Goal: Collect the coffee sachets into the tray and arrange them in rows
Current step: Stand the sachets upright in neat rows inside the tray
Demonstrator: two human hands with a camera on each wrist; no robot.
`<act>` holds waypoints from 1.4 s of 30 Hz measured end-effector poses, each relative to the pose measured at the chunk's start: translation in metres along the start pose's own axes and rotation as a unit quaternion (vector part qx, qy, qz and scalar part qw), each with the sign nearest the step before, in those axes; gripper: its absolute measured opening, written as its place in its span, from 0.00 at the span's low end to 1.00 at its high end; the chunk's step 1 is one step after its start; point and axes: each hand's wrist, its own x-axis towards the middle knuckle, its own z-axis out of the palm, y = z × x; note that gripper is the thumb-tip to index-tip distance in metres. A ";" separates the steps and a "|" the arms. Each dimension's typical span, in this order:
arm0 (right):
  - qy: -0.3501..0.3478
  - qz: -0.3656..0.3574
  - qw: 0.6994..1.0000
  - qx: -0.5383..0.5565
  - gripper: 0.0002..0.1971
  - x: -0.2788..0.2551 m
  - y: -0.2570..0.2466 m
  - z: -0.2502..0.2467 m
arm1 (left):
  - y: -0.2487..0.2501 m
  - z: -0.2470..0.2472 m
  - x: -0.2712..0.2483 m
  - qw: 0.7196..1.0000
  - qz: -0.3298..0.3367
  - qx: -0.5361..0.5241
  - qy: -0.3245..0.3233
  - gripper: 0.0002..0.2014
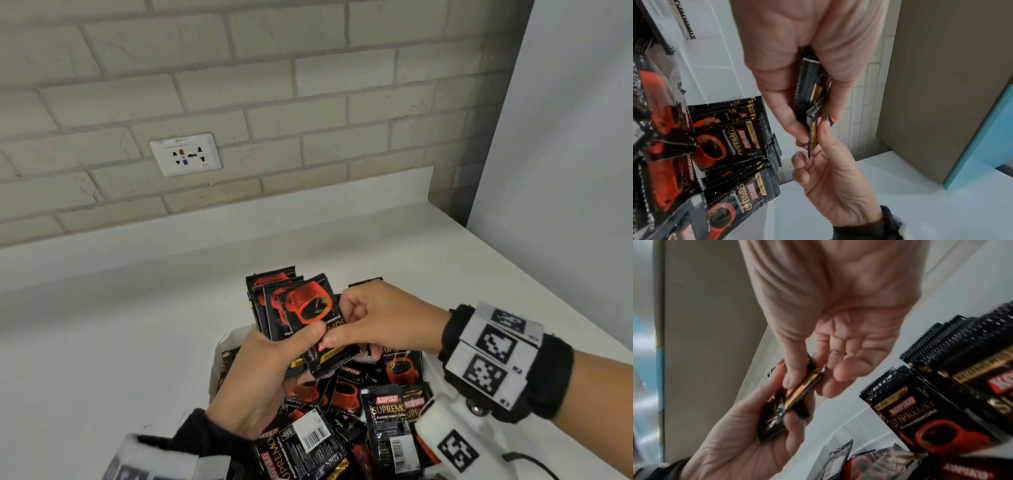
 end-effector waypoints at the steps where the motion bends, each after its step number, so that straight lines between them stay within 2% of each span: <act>1: 0.008 0.007 0.999 0.036 0.12 -0.001 0.003 0.000 | 0.000 0.001 0.000 1.000 0.000 -0.009 -0.004 0.13; 3: 0.042 0.012 0.991 0.126 0.11 -0.002 0.007 -0.003 | 0.001 0.001 -0.001 0.999 -0.008 -0.047 -0.001 0.14; 6: 0.109 0.006 0.955 0.276 0.11 -0.004 0.012 -0.011 | 0.003 -0.004 0.000 0.990 -0.037 -0.134 0.014 0.12; 8: 0.117 0.009 0.939 0.323 0.13 -0.006 0.013 -0.012 | 0.003 -0.006 0.001 0.989 -0.037 -0.144 0.015 0.11; 13: 0.067 0.003 0.974 0.215 0.12 -0.008 0.016 0.002 | -0.001 -0.001 0.004 0.999 0.015 -0.049 0.014 0.10; 16: 0.075 0.000 0.986 0.146 0.14 -0.005 0.016 0.009 | -0.005 0.001 0.005 0.999 0.038 0.012 0.029 0.08; 19: 0.092 -0.011 0.988 0.124 0.11 -0.003 0.016 0.013 | -0.008 0.003 0.006 0.997 0.048 0.032 0.042 0.04; 22: 0.086 -0.016 0.988 0.128 0.09 -0.004 0.014 0.013 | -0.007 0.005 0.007 0.997 0.054 0.022 0.045 0.04; 25: 0.074 -0.028 0.980 0.180 0.10 -0.005 0.006 0.005 | -0.002 0.005 0.009 0.998 0.054 0.008 0.032 0.14; 27: 0.100 -0.027 0.966 0.237 0.13 -0.005 0.000 -0.007 | 0.003 0.000 0.011 0.997 0.056 -0.006 0.050 0.18; 29: 0.126 -0.027 0.961 0.244 0.15 -0.006 -0.004 -0.022 | 0.008 -0.008 0.011 0.995 0.066 -0.007 0.076 0.17; 31: 0.124 -0.036 0.986 0.104 0.12 -0.007 -0.007 -0.035 | 0.012 -0.018 0.008 0.994 0.075 0.032 0.077 0.17; 32: 0.103 -0.039 0.994 -0.007 0.10 -0.007 -0.008 -0.039 | 0.013 -0.024 0.004 0.992 0.074 0.064 0.077 0.17; 33: 0.073 -0.040 0.989 -0.123 0.09 -0.008 -0.008 -0.040 | 0.015 -0.031 -0.001 0.989 0.070 0.100 0.079 0.16; 35: 0.017 -0.046 0.949 -0.313 0.08 -0.004 -0.006 -0.038 | 0.015 -0.047 -0.012 0.979 0.061 0.172 0.087 0.19; 37: -0.016 -0.053 0.899 -0.434 0.10 0.002 -0.004 -0.031 | 0.014 -0.062 -0.022 0.960 0.052 0.256 0.101 0.22; 40: -0.023 -0.070 0.841 -0.536 0.15 0.014 -0.002 -0.020 | 0.010 -0.082 -0.033 0.919 0.048 0.354 0.169 0.09; 42: -0.025 -0.082 0.813 -0.576 0.16 0.024 -0.002 -0.014 | 0.003 -0.097 -0.034 0.897 0.036 0.388 0.208 0.10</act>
